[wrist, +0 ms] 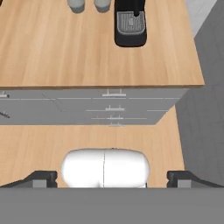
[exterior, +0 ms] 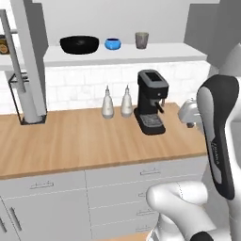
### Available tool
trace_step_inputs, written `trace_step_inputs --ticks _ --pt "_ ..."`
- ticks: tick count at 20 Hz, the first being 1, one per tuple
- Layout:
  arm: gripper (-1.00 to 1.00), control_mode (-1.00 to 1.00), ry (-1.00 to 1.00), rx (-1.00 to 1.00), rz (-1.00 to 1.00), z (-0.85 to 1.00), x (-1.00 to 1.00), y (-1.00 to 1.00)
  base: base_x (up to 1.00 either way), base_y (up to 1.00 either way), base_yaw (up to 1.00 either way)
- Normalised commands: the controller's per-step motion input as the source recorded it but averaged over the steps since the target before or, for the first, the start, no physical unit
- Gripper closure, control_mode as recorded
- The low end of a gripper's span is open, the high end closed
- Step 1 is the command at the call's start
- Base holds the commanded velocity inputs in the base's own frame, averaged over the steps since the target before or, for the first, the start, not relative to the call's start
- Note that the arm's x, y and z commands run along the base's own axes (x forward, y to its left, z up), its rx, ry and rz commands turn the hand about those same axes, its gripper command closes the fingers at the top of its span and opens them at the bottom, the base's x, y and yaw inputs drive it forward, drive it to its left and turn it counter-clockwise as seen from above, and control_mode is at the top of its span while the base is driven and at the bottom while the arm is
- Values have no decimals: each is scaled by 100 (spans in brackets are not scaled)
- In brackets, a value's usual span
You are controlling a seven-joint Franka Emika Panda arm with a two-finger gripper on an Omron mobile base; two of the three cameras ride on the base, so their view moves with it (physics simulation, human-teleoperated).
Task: Gather all objects into one cabinet and sort the glasses and bowls to opposite sides.
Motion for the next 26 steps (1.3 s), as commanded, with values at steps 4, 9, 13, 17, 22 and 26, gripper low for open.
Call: trace_step_inputs --ticks 4,9,13,17,22,26 --pt "-100 100 0 0 0 0 0 0 -99 9 42" --pt "-100 100 0 0 0 0 0 0 -57 35 68" --pt "-100 100 0 0 0 0 0 0 -12 71 48" --pt "-100 100 0 0 0 0 0 0 10 91 14" --pt "-100 100 0 0 0 0 0 0 42 98 6" --pt "-100 100 0 0 0 0 0 0 56 100 0"
